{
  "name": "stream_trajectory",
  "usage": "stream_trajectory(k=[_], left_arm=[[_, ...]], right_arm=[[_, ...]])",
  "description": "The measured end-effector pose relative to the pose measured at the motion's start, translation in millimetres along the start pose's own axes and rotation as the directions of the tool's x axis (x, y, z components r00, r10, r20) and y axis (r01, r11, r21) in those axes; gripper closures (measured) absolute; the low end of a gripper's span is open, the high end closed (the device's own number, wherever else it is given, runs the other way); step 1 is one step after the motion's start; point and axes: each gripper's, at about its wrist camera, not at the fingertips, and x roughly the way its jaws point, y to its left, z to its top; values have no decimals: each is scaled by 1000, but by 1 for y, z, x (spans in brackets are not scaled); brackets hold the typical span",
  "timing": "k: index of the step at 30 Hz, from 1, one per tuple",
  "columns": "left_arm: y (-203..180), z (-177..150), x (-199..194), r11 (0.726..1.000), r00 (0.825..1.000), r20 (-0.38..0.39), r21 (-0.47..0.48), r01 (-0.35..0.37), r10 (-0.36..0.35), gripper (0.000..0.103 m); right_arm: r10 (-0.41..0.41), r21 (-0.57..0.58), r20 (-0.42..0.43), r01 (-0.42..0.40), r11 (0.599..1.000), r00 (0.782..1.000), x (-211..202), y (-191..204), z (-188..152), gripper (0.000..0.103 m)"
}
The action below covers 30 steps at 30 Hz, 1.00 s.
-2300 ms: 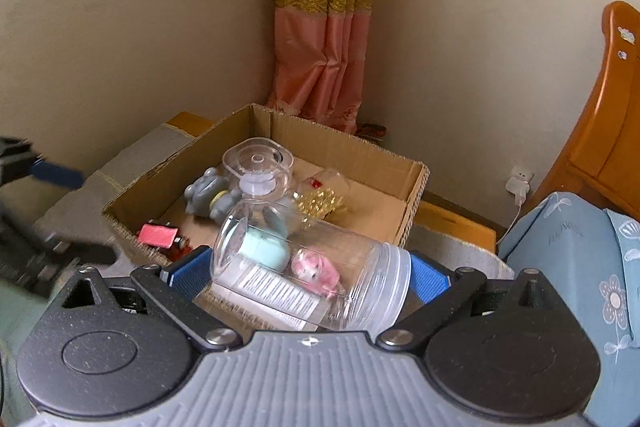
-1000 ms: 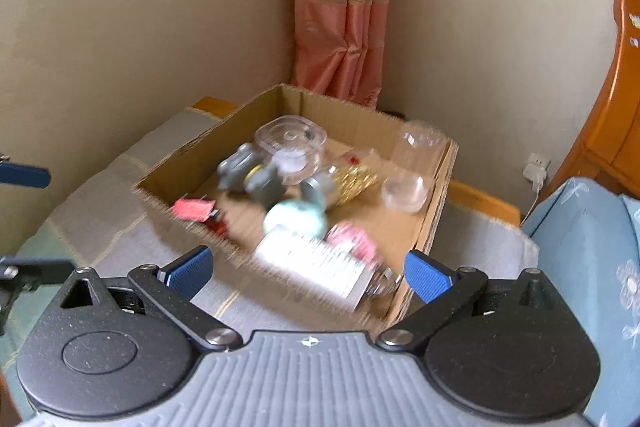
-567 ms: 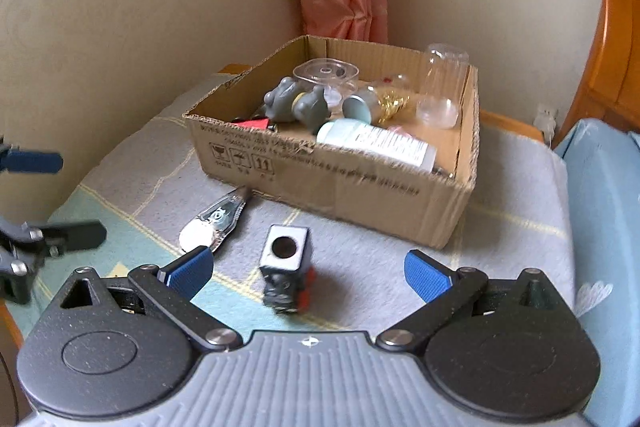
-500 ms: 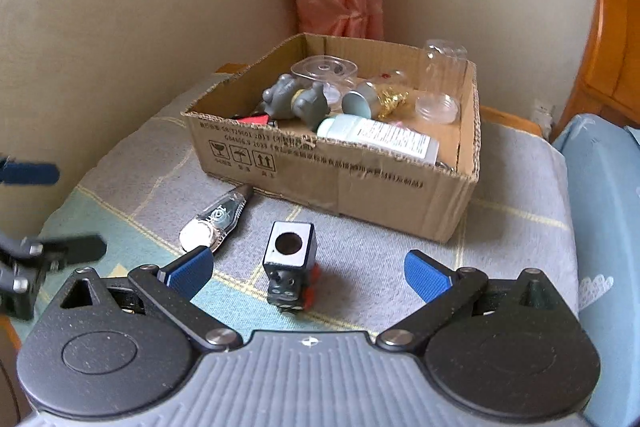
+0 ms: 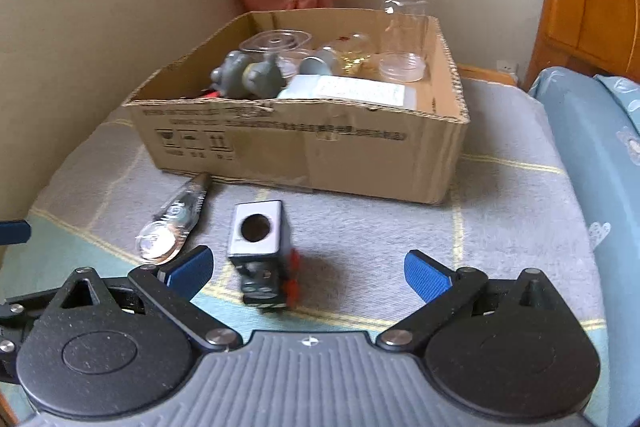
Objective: Organize rigid objects
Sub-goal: 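Move the left tool to the correction-tape dispenser while the right tool approaches the toy train block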
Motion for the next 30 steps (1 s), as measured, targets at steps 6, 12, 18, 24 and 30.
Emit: stream_trajectory(k=[6, 12, 18, 24, 30], left_arm=[[-4, 4, 13, 1000, 1000, -14, 14, 8, -8, 3], [-9, 9, 25, 999, 1000, -25, 30, 14, -14, 3], [-14, 17, 41, 999, 1000, 13, 42, -2, 2, 6], [-19, 23, 60, 998, 1000, -6, 56, 14, -14, 14], [-17, 22, 67, 999, 1000, -13, 42, 0, 0, 13]], right_arm=[[3, 49, 6, -3, 999, 1000, -2, -20, -2, 0], [-32, 83, 7, 32, 996, 999, -4, -40, -3, 0], [-11, 88, -8, 12, 996, 1000, -2, -55, -14, 0], [11, -29, -20, -11, 1000, 1000, 2, -45, -32, 0], [1, -135, -8, -2, 991, 1000, 5, -33, -37, 0]])
